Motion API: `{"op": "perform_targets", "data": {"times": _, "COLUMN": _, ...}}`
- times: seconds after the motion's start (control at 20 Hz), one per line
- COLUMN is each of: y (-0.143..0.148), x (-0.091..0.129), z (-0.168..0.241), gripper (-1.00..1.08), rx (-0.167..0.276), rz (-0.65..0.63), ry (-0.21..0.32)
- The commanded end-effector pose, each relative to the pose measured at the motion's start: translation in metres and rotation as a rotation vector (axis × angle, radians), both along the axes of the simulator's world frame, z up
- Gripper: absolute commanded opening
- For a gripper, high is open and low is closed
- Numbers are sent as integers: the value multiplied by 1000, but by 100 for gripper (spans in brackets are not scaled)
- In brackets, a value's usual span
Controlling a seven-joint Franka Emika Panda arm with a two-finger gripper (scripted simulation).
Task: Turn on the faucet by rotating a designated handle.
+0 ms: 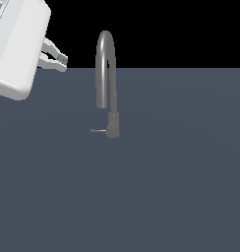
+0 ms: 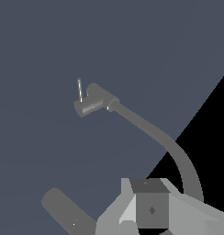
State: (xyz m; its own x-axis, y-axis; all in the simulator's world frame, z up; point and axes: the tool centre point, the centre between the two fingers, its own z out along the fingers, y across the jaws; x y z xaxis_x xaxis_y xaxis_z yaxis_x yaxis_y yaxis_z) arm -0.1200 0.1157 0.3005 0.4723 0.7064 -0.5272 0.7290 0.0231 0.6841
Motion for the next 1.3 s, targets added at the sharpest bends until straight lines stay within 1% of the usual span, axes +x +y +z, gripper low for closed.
{"op": "perform_targets", "data": {"times": 0.0, "y": 3, "x": 2, "z": -10, "gripper": -100, "rx": -41, "rz": 45, "ry": 0}}
{"op": "perform_targets", "data": {"times": 0.65, "y": 10, "x": 13, "z": -58, "gripper": -100, "rx": -243, "rz": 259, "ry": 0}}
{"op": "perform_targets", "data": {"times": 1.25, "y": 10, "x": 21, "z": -102, "gripper": -100, "rx": -429, "rz": 451, "ry": -2}}
